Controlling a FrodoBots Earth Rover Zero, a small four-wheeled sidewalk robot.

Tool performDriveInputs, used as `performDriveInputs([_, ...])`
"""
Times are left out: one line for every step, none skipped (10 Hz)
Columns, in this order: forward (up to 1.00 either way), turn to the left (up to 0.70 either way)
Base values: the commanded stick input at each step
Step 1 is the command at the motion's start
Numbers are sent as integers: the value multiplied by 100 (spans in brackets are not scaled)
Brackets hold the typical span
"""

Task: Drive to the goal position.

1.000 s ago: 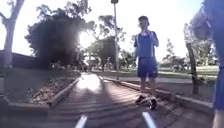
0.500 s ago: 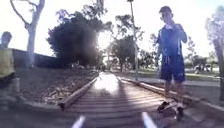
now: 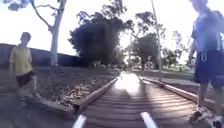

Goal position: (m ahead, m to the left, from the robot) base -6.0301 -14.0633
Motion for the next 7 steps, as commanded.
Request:
performDriveInputs([96, 0])
performDriveInputs([97, -1])
performDriveInputs([98, -31])
performDriveInputs([98, -39])
performDriveInputs([95, -38])
performDriveInputs([90, -36])
performDriveInputs([83, -33])
